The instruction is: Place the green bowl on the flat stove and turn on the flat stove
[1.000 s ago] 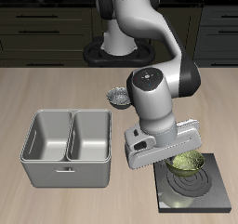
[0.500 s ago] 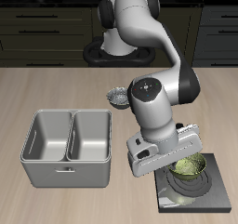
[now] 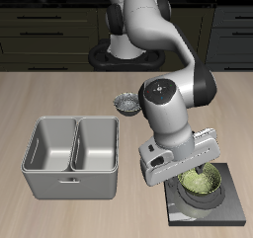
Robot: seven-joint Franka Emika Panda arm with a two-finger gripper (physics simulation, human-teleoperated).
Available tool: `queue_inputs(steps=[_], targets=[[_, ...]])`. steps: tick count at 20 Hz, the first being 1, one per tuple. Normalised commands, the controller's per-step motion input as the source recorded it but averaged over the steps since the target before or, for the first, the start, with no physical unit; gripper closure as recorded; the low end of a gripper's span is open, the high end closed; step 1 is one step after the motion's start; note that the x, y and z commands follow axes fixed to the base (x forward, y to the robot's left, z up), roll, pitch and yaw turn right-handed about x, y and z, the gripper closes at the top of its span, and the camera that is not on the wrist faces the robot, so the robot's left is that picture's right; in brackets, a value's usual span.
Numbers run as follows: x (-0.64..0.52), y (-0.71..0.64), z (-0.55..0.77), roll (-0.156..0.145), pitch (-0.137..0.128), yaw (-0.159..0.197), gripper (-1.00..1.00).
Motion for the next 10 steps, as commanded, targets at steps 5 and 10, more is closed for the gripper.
queue_inputs(steps=[5,10], targets=[[-0.19,0.14,0.29,-0.010,-0.013,-0.044,-1.00],[-0.23,-0.06,0.24,-0.065,-0.003,-0.085,-1.00]])
